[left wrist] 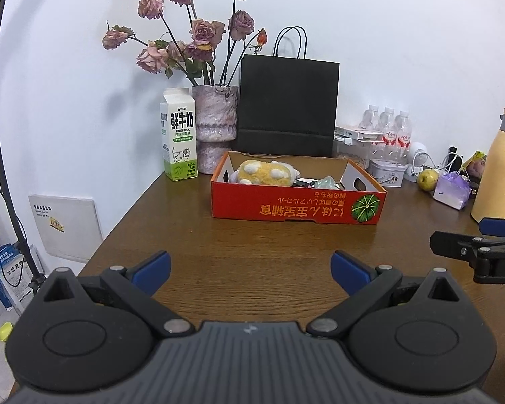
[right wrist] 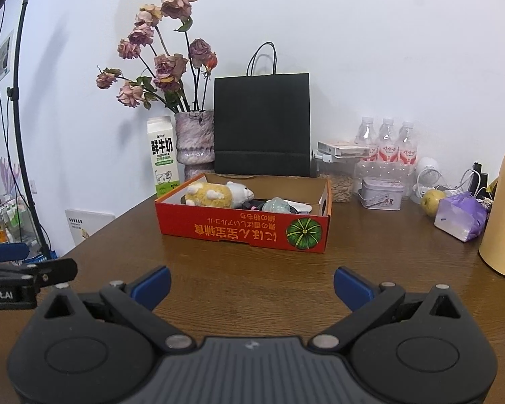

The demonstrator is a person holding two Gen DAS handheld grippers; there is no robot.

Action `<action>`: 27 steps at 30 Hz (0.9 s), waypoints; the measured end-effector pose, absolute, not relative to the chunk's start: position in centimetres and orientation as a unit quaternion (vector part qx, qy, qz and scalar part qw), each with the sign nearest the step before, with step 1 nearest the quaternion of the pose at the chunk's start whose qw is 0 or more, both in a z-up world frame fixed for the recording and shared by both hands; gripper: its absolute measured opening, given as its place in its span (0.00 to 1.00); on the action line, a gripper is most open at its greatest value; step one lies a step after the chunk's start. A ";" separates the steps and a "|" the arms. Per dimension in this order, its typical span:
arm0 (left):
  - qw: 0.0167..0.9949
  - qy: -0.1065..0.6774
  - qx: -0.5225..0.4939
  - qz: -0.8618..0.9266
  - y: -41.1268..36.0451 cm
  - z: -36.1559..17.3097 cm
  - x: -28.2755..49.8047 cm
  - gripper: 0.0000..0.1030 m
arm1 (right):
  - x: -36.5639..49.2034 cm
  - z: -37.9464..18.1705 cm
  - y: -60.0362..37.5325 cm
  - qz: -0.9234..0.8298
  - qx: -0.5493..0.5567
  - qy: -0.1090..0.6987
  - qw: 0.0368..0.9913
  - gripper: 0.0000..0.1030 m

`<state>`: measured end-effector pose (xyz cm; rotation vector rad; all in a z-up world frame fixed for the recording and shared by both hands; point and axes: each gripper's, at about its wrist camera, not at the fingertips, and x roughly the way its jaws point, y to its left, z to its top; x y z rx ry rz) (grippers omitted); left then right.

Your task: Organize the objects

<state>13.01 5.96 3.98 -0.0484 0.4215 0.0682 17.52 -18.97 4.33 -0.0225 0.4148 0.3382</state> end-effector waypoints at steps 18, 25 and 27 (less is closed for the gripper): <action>0.976 0.215 -0.018 0.035 5.7 3.8 13.2 1.00 | 17.6 4.4 -19.0 0.167 -0.015 0.209 0.964 1.00; 0.976 0.214 -0.018 0.033 5.6 3.9 13.1 1.00 | 17.6 4.3 -19.0 0.166 -0.015 0.209 0.964 1.00; 0.976 0.214 -0.017 0.033 5.6 3.9 13.2 1.00 | 17.6 4.3 -19.0 0.167 -0.015 0.209 0.963 1.00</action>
